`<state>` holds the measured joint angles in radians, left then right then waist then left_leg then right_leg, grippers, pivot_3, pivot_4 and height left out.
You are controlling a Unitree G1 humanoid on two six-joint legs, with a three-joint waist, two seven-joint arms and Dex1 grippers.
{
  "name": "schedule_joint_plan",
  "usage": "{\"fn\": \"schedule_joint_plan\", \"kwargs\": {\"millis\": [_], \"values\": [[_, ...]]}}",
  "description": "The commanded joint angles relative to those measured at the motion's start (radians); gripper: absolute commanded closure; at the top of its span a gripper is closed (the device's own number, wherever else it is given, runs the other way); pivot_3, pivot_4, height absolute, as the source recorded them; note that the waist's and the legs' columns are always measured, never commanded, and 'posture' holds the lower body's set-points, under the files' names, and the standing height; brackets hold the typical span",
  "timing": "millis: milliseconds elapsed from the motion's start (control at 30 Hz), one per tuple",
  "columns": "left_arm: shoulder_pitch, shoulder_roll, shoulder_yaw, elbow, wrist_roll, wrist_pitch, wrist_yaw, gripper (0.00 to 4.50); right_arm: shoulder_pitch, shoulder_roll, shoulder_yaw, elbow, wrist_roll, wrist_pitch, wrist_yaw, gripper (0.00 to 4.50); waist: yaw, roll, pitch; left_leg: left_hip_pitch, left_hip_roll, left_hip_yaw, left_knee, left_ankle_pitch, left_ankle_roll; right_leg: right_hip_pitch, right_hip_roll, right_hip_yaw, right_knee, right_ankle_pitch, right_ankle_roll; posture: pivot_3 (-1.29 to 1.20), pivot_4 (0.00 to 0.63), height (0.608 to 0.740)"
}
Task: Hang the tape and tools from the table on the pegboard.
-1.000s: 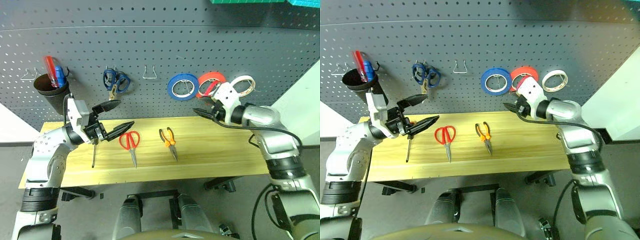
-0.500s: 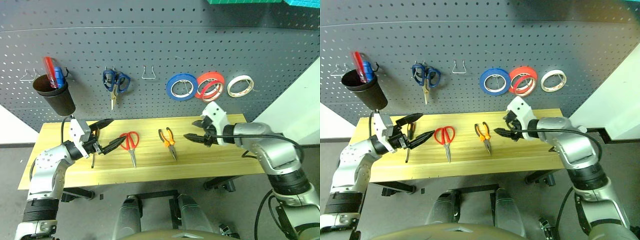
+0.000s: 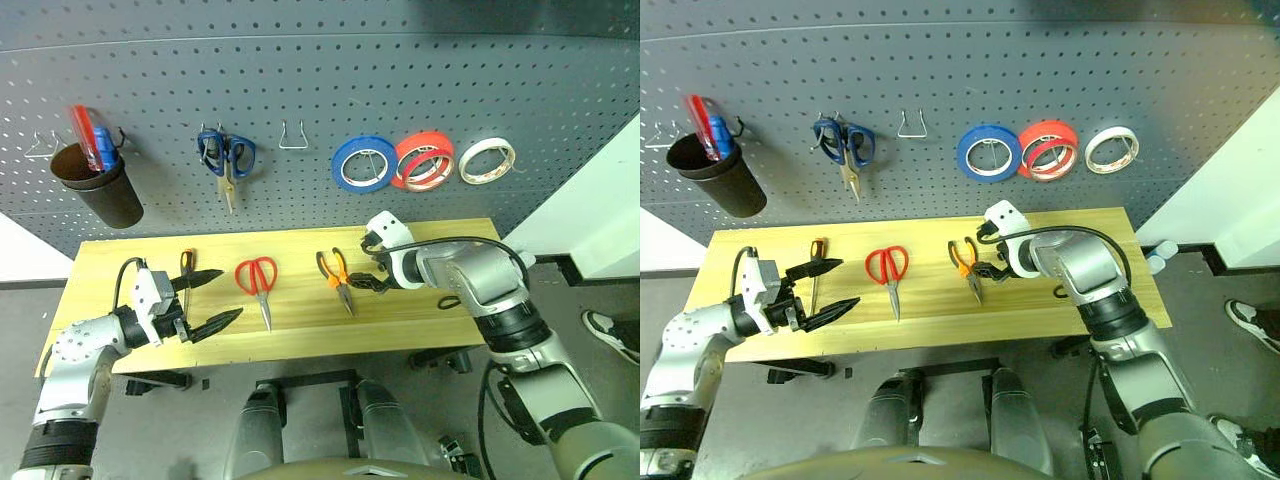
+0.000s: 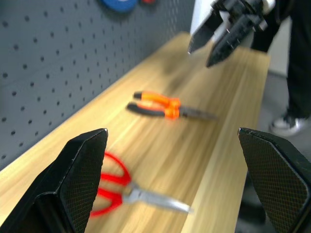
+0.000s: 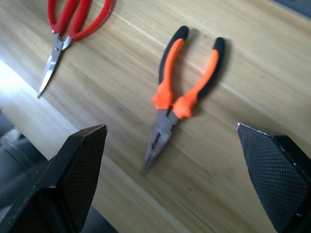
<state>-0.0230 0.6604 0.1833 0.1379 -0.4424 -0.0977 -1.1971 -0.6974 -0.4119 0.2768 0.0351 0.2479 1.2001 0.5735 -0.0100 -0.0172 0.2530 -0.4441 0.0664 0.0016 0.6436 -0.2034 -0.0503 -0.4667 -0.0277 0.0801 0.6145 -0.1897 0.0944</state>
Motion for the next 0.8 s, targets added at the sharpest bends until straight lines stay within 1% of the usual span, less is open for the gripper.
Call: {"fn": "schedule_joint_plan", "kwargs": {"millis": [33, 200, 333, 433, 600, 800], "values": [[-0.015, 0.025, 0.002, 0.044, 0.024, -0.018, -0.019, 0.0, -0.057, 0.046, 0.049, 0.088, -0.052, -0.083, -0.026, 0.02, 0.0, 0.001, 0.007, 0.0, 0.0, 0.0, 0.0, 0.0, 0.0, 0.0, 0.0, 0.0, 0.0, 0.0, 0.0, 0.16, 0.321, 0.74], [-0.071, 0.018, -0.029, 0.108, 0.058, -0.02, -0.024, 0.0, -0.125, 0.136, 0.037, 0.266, -0.094, -0.146, -0.074, 0.02, 0.002, 0.0, 0.022, -0.001, 0.0, 0.001, -0.007, 0.0, 0.0, -0.004, 0.001, 0.0, 0.0, -0.002, -0.001, 0.17, 0.329, 0.74], [-0.136, -0.004, -0.072, 0.165, 0.104, -0.062, -0.025, 0.0, -0.16, 0.184, 0.015, 0.361, -0.107, -0.159, -0.097, 0.02, 0.011, 0.0, 0.023, -0.001, 0.0, 0.001, -0.012, 0.0, 0.0, -0.006, 0.002, -0.001, 0.001, -0.004, -0.002, 0.18, 0.334, 0.74], [-0.178, -0.019, -0.101, 0.213, 0.13, -0.083, -0.033, 0.0, -0.177, 0.213, -0.004, 0.398, -0.111, -0.149, -0.115, 0.02, 0.019, 0.0, 0.023, -0.001, 0.0, 0.001, -0.014, 0.0, 0.0, -0.007, 0.002, -0.001, 0.002, -0.007, -0.001, 0.18, 0.334, 0.74], [-0.22, -0.037, -0.12, 0.254, 0.136, -0.092, -0.044, 0.0, -0.194, 0.25, -0.04, 0.436, -0.115, -0.121, -0.152, 0.02, 0.02, 0.0, 0.024, -0.001, 0.0, 0.0, -0.015, 0.0, 0.001, -0.008, 0.002, -0.001, 0.005, -0.009, -0.002, 0.16, 0.331, 0.74], [-0.258, -0.043, -0.133, 0.292, 0.15, -0.109, -0.047, 0.0, -0.19, 0.268, -0.035, 0.5, -0.145, -0.141, -0.179, 0.02, 0.02, 0.0, 0.024, -0.001, 0.0, 0.0, -0.015, 0.0, 0.001, -0.008, 0.002, -0.001, 0.006, -0.009, -0.002, 0.15, 0.326, 0.74]]}}
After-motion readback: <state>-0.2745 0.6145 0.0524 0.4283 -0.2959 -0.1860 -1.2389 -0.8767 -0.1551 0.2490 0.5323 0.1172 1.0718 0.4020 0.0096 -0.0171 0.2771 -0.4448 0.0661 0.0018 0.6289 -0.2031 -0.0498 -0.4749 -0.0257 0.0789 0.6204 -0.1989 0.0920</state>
